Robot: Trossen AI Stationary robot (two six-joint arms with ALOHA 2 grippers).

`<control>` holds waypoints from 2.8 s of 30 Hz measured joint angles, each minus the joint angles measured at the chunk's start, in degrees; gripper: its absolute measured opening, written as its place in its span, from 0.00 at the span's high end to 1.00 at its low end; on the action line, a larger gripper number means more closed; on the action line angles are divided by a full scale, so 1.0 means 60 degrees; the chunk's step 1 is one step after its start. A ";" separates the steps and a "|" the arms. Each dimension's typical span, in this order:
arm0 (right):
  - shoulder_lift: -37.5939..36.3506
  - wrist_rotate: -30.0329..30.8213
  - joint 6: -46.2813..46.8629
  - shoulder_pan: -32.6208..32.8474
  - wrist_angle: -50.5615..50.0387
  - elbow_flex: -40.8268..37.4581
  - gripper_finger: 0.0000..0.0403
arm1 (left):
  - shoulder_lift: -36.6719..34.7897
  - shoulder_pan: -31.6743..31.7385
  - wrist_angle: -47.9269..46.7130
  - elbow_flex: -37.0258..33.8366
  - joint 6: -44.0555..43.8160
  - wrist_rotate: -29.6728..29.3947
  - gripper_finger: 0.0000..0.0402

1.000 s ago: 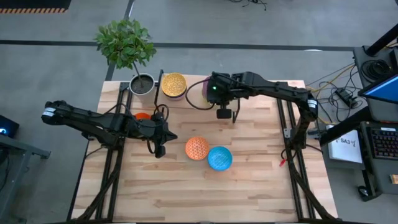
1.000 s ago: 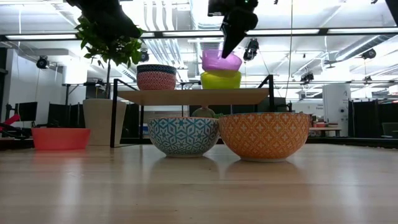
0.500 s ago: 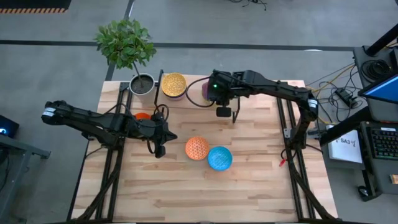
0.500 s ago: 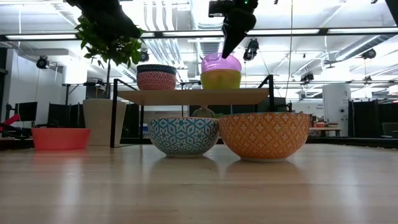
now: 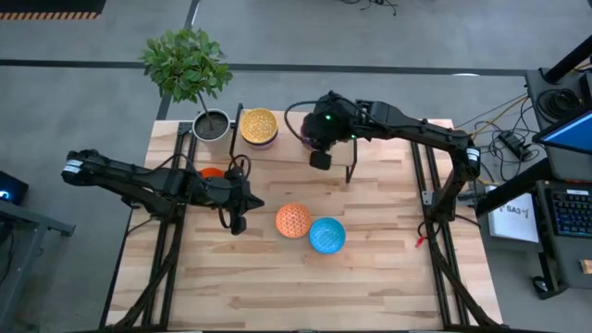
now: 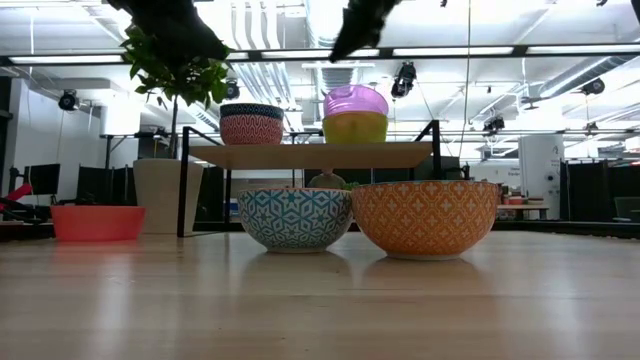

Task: Place and stack bowls onto a shelf
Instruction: Stack the purple bowl into the green bowl on the shelf, then stack the orange bowl into the purple bowl on the shelf

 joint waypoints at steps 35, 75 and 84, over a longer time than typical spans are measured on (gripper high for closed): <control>-0.2307 -0.1315 0.1402 0.0769 0.2222 -0.4110 0.98 | -0.0002 -0.0003 -0.2318 -0.0215 -0.2103 -0.0612 1.00; -0.4586 0.0744 0.3781 0.4327 0.6400 -0.8655 0.98 | 0.0954 0.2481 -0.5232 -0.2266 -0.5907 -0.1341 0.69; -0.4586 0.0745 0.3781 0.4327 0.6398 -0.8675 0.98 | 0.2270 0.2481 -0.4314 -0.2266 -0.5566 -0.1337 0.71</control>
